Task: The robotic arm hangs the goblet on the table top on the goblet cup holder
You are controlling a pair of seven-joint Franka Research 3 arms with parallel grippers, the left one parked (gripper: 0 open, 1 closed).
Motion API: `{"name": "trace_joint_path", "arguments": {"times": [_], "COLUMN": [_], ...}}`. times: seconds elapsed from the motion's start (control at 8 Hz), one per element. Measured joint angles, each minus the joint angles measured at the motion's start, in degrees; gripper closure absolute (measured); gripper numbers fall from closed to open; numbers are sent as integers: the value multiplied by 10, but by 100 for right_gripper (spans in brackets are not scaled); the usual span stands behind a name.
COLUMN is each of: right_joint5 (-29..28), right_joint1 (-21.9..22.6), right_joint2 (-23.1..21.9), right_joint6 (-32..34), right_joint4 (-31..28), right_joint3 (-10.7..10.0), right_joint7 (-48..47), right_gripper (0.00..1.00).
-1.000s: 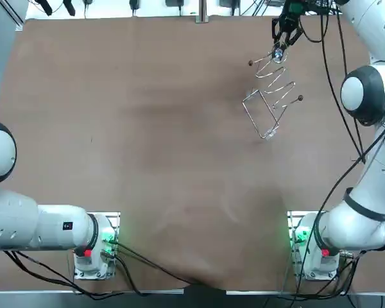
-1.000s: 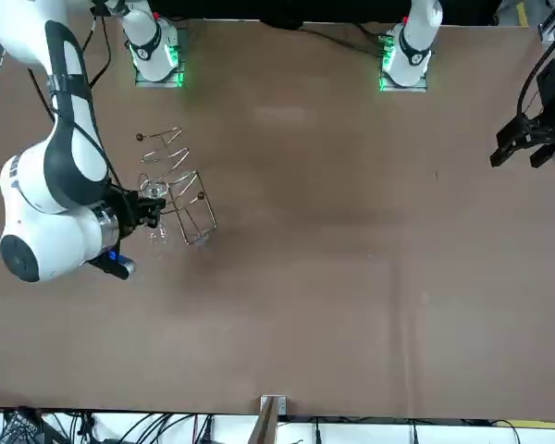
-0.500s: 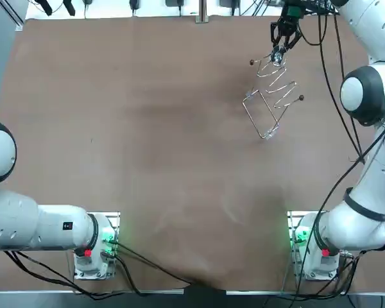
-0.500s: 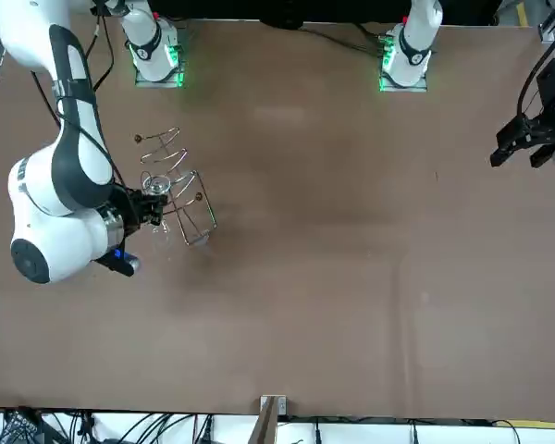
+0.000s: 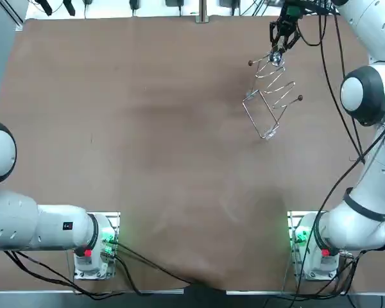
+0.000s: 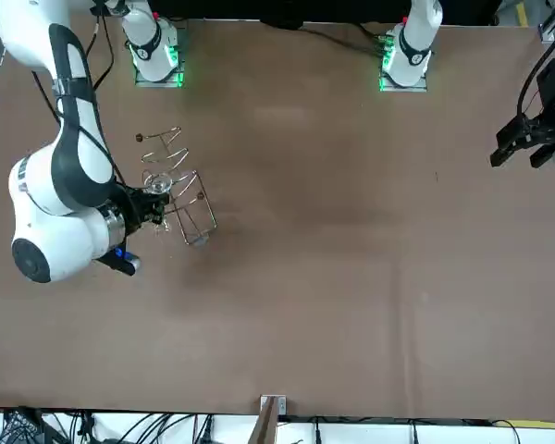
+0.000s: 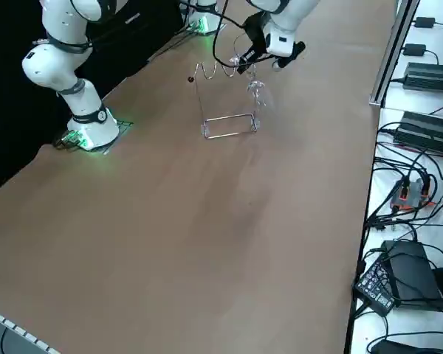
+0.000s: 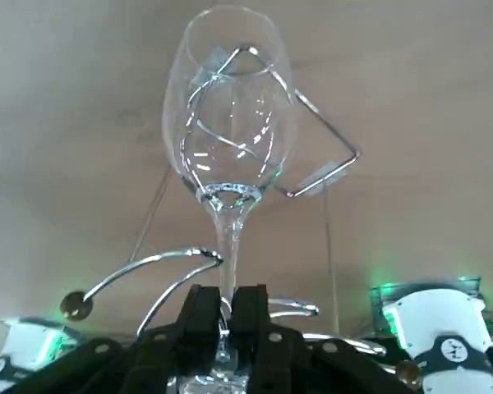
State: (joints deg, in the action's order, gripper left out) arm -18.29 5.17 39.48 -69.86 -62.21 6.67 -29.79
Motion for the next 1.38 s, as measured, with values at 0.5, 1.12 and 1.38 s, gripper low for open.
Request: {"name": "trace_joint_path", "arguments": {"times": [0.5,1.12,1.38], "right_joint5": [-9,-13,-14], "right_joint1": [-3,-1,1], "right_joint2": [-1,0,0], "right_joint6": [18,29,28], "right_joint4": [1,-3,-9], "right_joint3": [0,0,0], "right_joint7": [-3,-10,-10], "right_gripper": [89,89,89]}}
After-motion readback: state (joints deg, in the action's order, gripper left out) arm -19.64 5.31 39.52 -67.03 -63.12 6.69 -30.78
